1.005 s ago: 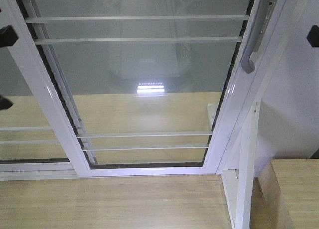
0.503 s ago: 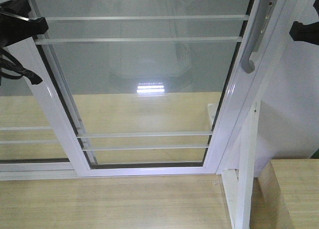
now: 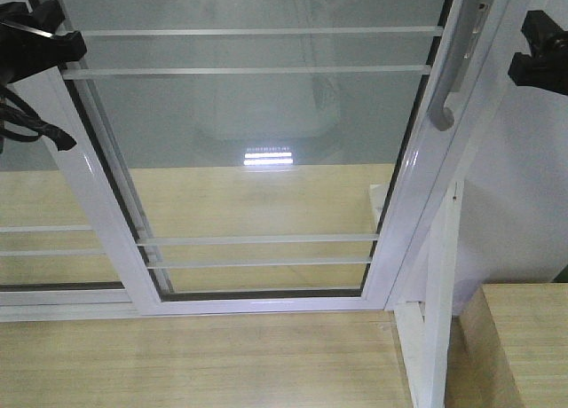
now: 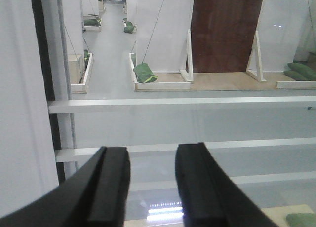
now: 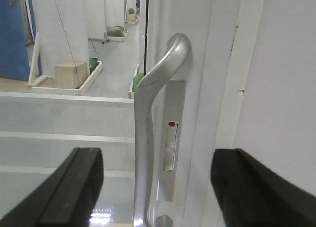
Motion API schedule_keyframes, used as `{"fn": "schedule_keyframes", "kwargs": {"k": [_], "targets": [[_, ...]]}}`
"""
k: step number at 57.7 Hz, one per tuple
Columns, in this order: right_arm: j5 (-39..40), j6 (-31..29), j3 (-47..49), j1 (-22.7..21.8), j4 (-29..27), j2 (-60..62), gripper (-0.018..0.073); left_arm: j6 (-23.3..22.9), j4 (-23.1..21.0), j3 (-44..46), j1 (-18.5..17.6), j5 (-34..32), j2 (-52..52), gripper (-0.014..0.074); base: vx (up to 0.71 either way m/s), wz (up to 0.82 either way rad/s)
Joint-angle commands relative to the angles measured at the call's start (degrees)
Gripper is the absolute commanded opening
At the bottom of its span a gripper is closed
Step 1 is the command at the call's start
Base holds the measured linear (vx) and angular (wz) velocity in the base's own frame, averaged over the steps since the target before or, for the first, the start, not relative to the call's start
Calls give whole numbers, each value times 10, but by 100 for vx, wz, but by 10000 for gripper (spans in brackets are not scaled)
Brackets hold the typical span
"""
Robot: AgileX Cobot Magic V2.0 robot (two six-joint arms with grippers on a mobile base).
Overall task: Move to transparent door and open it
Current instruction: 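Raise both arms and bring the right gripper beside the grey handle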
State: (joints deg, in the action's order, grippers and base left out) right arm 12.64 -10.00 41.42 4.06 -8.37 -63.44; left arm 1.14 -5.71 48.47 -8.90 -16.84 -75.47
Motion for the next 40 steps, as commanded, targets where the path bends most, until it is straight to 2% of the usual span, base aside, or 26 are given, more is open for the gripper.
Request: {"fn": "schedule_keyframes", "kwargs": {"k": [1, 10, 31, 40], "targets": [[66, 0, 22, -2, 0, 2, 600, 0, -1, 19, -3, -52, 16, 489, 0, 0], [114, 9, 22, -2, 0, -40, 582, 0, -1, 19, -3, -53, 16, 550, 0, 0], [328, 77, 23, -2, 10, -201, 551, 0, -1, 19, -3, -53, 16, 549, 0, 0], [371, 114, 38, -2, 59, -268, 548, 0, -1, 19, -3, -53, 16, 549, 0, 0]]}}
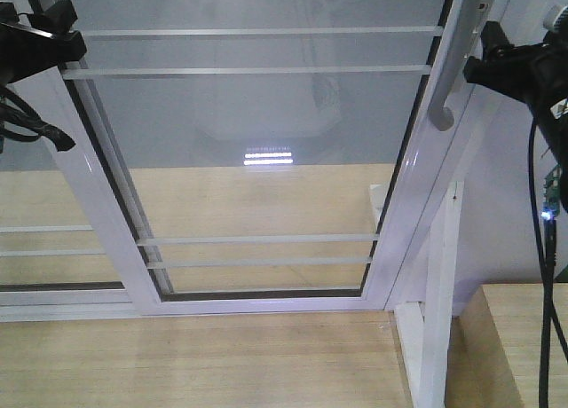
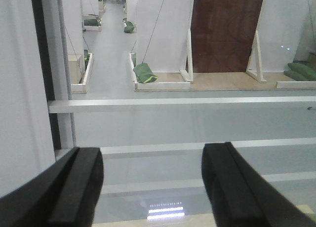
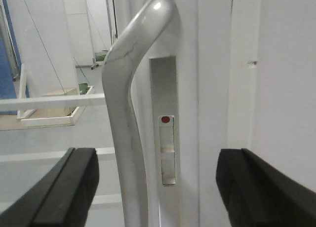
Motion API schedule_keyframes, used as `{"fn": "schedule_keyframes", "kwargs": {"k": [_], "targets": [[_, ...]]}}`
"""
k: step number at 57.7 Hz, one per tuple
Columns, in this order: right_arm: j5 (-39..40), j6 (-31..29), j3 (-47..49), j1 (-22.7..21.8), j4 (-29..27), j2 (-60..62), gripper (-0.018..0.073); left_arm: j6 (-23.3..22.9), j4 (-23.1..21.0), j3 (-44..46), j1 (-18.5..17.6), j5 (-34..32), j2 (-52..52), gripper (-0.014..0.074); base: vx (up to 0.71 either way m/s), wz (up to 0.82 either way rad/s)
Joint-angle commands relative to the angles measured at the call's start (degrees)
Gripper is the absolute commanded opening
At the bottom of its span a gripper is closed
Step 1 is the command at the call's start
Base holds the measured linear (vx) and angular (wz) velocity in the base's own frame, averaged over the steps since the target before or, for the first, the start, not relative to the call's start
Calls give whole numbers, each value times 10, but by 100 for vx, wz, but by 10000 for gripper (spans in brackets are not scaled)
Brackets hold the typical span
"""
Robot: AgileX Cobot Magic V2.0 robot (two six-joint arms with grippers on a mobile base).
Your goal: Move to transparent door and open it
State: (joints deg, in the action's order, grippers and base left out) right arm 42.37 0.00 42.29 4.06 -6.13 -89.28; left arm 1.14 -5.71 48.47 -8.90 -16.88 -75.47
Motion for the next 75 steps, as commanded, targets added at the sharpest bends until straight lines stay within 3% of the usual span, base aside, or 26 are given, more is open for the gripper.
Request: {"fn": "schedule_keyframes", "kwargs": {"k": [1, 9, 40, 47, 62, 75], "targets": [[73, 17, 35, -2, 42, -19, 548, 0, -1, 19, -3, -53, 16, 549, 0, 0], [74, 29, 78, -2, 81, -71, 548, 0, -1, 19, -3, -52, 16, 549, 0, 0], [57, 26, 220, -2, 79, -190, 532, 0, -1, 19, -3, -52, 16, 549, 0, 0], [53, 26, 225, -2, 79, -195, 460, 0, -1, 19, -3, -52, 16, 549, 0, 0], [53, 28, 225, 0, 97, -195, 196, 0, -1, 19, -3, -52, 16, 549, 0, 0], [50, 31, 225, 9, 136, -194, 157, 0, -1, 19, -3, -52, 16, 539, 0, 0]]}}
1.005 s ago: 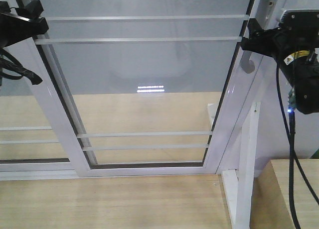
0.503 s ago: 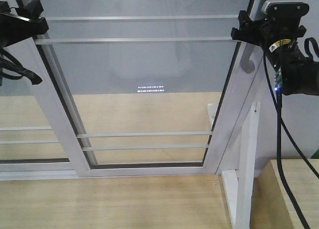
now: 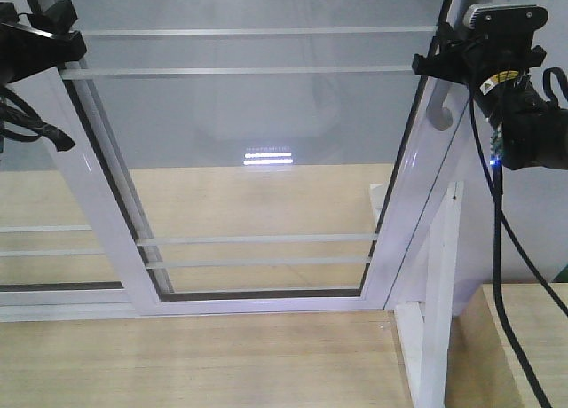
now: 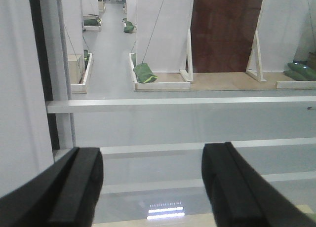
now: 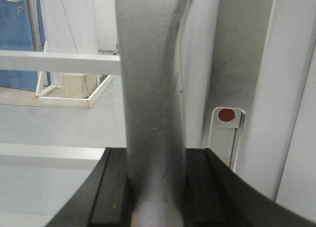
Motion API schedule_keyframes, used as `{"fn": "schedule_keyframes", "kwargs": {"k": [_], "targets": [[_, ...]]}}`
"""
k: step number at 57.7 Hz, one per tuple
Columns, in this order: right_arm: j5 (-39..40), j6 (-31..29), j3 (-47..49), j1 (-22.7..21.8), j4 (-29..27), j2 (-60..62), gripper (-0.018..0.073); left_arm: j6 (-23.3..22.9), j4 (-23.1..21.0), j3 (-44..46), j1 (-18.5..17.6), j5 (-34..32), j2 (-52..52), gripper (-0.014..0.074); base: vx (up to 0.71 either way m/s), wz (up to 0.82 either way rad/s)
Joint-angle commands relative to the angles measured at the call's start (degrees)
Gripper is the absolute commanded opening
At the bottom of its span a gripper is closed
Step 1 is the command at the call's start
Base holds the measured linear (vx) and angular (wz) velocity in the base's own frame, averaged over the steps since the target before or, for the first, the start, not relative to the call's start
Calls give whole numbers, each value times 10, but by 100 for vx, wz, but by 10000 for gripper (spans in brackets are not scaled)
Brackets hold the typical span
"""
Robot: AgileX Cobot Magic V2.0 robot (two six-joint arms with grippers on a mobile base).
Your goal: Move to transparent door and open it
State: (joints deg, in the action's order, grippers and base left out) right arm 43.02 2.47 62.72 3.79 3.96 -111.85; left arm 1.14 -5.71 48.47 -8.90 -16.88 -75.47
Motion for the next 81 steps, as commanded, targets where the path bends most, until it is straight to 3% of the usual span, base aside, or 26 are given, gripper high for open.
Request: {"fn": "schedule_keyframes", "kwargs": {"k": [1, 69, 81], "targets": [[43, 5, 20, 15, 36, 32, 158, 0, -1, 19, -3, -52, 16, 538, 0, 0], [44, 1, 20, 239, 37, 32, 190, 0, -1, 19, -3, -49, 16, 538, 0, 0], [24, 1, 19, 259, 41, 49, 190, 0, -1, 19, -3, -42, 16, 538, 0, 0]]}}
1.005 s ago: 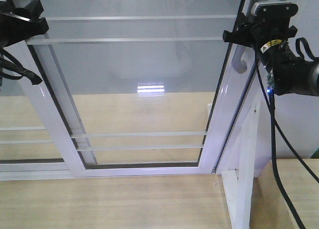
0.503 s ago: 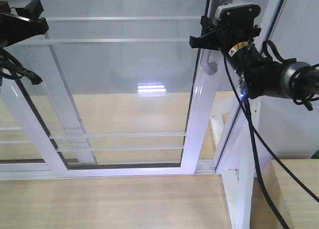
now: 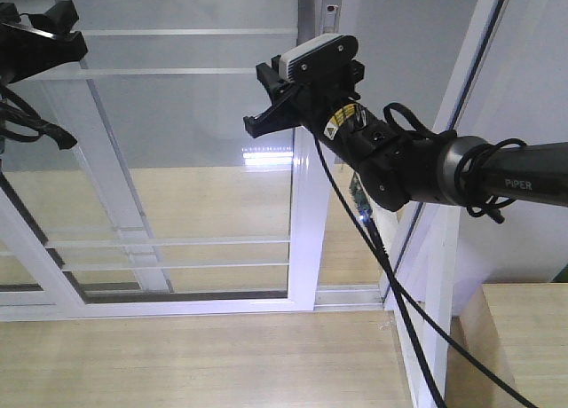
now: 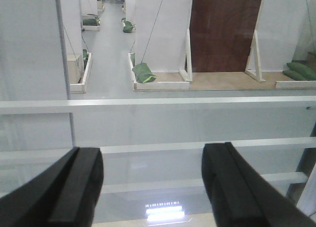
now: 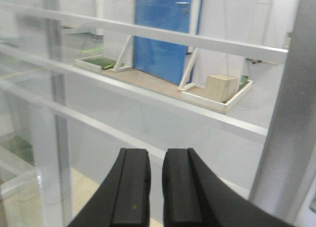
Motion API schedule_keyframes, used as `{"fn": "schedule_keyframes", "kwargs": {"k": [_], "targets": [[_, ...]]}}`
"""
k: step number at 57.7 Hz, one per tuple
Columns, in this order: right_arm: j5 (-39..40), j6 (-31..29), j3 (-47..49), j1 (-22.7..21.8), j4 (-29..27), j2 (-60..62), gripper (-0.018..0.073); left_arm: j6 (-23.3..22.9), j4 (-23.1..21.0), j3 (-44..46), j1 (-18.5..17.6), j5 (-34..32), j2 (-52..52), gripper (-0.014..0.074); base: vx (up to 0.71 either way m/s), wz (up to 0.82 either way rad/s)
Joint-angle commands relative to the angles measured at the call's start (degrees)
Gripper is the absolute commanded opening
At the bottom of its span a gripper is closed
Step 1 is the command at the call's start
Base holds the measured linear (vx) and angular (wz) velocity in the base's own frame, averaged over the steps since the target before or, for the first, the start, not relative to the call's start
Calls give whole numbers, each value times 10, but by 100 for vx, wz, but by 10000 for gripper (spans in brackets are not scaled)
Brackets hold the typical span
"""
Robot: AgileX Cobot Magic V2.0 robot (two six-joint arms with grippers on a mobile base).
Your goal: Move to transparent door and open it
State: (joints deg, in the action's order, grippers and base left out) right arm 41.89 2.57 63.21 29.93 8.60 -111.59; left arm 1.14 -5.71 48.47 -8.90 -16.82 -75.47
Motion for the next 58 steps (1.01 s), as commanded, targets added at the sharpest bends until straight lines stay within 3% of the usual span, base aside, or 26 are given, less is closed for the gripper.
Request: {"fn": "schedule_keyframes", "kwargs": {"k": [1, 12, 23, 31, 44, 53, 58], "targets": [[30, -1, 14, -3, -6, 50, 190, 0, -1, 19, -3, -41, 16, 538, 0, 0], [-74, -43, 14, -4, -9, 128, 178, 0, -1, 19, -3, 9, 16, 538, 0, 0], [-273, -84, 14, -3, -18, 229, -10, 0, 1, 19, -3, 37, 16, 538, 0, 0], [-367, -84, 10, -3, -17, 292, -11, 0, 36, 19, -6, 58, 16, 538, 0, 0], [-262, -70, -140, -3, -22, 389, -6, 0, 44, 19, -64, 88, 11, 538, 0, 0], [-232, -79, -238, -3, -79, 452, -6, -7, 42, 19, -111, 24, -25, 538, 0, 0], [-222, -80, -278, -3, -102, 484, -6, -25, 39, 19, -127, -49, -63, 538, 0, 0]]}}
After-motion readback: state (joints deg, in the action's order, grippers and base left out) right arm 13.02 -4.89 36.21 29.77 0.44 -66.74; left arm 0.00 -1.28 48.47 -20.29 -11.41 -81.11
